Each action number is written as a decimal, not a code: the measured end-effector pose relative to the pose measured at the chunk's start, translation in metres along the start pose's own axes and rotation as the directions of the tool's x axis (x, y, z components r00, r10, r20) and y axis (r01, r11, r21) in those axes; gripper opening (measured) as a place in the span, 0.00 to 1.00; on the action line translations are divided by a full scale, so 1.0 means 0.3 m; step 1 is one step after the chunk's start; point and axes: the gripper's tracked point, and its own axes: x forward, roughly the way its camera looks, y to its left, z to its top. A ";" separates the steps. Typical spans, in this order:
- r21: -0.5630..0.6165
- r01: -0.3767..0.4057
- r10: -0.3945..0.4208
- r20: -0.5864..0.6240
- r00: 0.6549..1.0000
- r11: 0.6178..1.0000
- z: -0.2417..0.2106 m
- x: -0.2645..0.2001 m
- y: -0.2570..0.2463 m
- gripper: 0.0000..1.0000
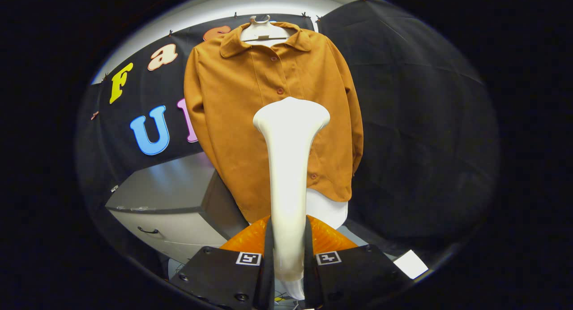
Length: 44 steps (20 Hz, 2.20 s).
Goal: Iron the clothes twice with a garment steamer, once on the left side and once on the right side.
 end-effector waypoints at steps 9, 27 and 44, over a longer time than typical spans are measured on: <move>-0.048 -0.077 0.084 0.161 0.983 0.996 0.297 -0.123 0.221 0.29; -0.161 -0.162 0.203 0.284 0.937 0.974 0.462 -0.424 0.762 0.29; -0.181 -0.202 0.250 0.304 0.919 0.963 0.532 -0.479 0.935 0.29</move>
